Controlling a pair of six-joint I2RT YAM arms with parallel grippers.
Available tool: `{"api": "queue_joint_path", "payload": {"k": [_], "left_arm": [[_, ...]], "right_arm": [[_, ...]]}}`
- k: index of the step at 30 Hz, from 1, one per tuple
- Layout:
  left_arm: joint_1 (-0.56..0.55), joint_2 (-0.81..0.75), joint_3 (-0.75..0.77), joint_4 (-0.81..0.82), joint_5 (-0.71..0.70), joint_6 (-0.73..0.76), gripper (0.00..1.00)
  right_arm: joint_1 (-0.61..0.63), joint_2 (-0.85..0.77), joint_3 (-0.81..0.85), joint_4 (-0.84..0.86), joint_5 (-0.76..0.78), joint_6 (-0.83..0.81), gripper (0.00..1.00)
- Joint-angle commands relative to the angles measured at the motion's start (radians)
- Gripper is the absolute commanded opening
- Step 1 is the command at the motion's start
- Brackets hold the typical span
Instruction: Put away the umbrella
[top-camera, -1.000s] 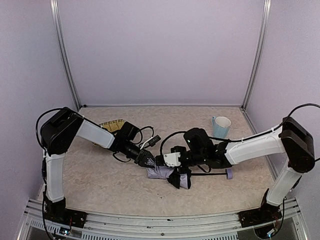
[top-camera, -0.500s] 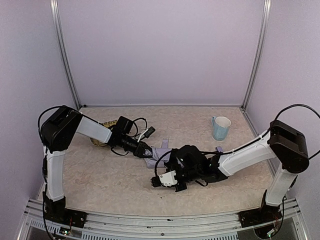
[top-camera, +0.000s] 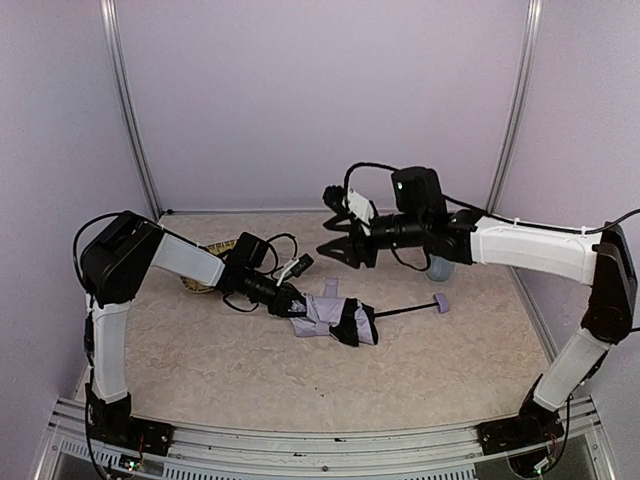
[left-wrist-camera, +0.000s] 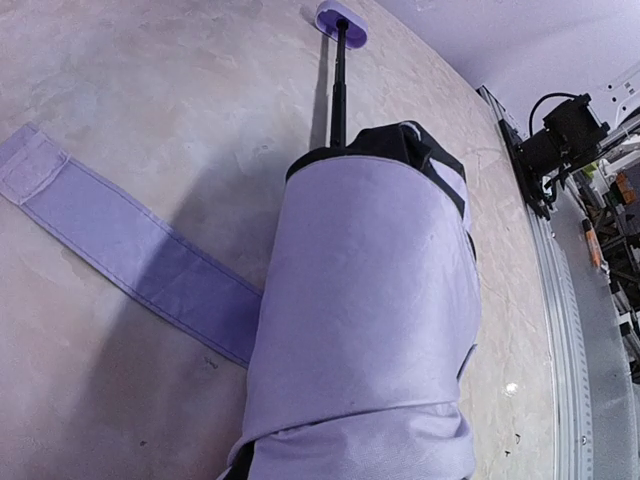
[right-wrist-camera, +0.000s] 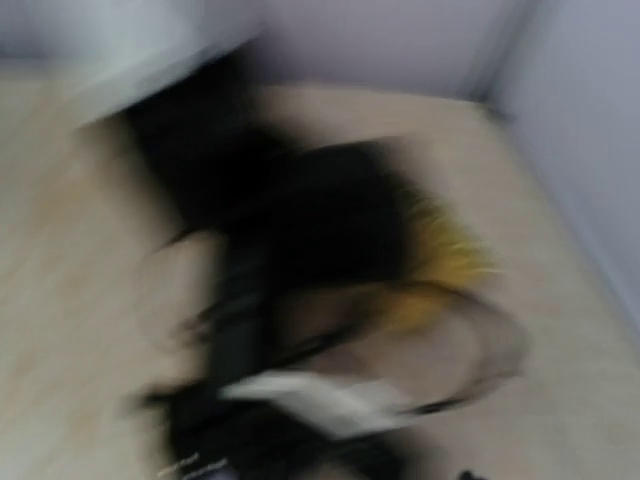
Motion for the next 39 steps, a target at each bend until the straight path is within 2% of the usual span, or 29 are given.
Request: {"api": "queue_joint_path", "payload": {"k": [1, 8, 12, 16, 20, 25, 29, 30, 33, 34, 39], "left_arm": [[-0.050, 0.047, -0.079, -0.167, -0.255, 0.078, 0.00], [-0.089, 0.020, -0.147, -0.173, -0.230, 0.159, 0.00], [-0.105, 0.014, -0.162, -0.188, -0.178, 0.172, 0.00], [-0.126, 0.015, -0.163, -0.191, -0.211, 0.153, 0.00], [-0.140, 0.018, -0.163, -0.179, -0.261, 0.135, 0.00], [-0.143, 0.005, -0.173, -0.169, -0.273, 0.135, 0.00], [-0.140, -0.009, -0.177, -0.161, -0.290, 0.132, 0.00], [-0.139, -0.009, -0.175, -0.161, -0.294, 0.133, 0.00], [-0.136, -0.006, -0.168, -0.165, -0.300, 0.138, 0.00], [-0.136, -0.006, -0.165, -0.168, -0.300, 0.141, 0.00], [-0.145, -0.025, -0.170, -0.179, -0.281, 0.175, 0.00]], "right_arm": [[-0.091, 0.137, 0.222, -0.237, 0.024, 0.233, 0.60], [-0.144, 0.431, 0.503, -0.457, 0.151, 0.252, 0.64], [-0.144, 0.570, 0.608, -0.623, 0.069, 0.262, 0.64], [-0.134, 0.632, 0.616, -0.679, 0.073, 0.313, 0.62], [-0.068, 0.656, 0.580, -0.699, 0.202, 0.326, 0.62], [-0.016, 0.690, 0.543, -0.770, 0.296, 0.406, 0.56], [0.002, 0.655, 0.459, -0.787, 0.305, 0.453, 0.44], [0.007, 0.643, 0.440, -0.785, 0.292, 0.461, 0.39], [0.003, 0.610, 0.394, -0.768, 0.201, 0.465, 0.03], [-0.005, 0.598, 0.391, -0.756, 0.138, 0.465, 0.00], [-0.075, 0.482, 0.388, -0.616, -0.054, 0.498, 0.00]]}}
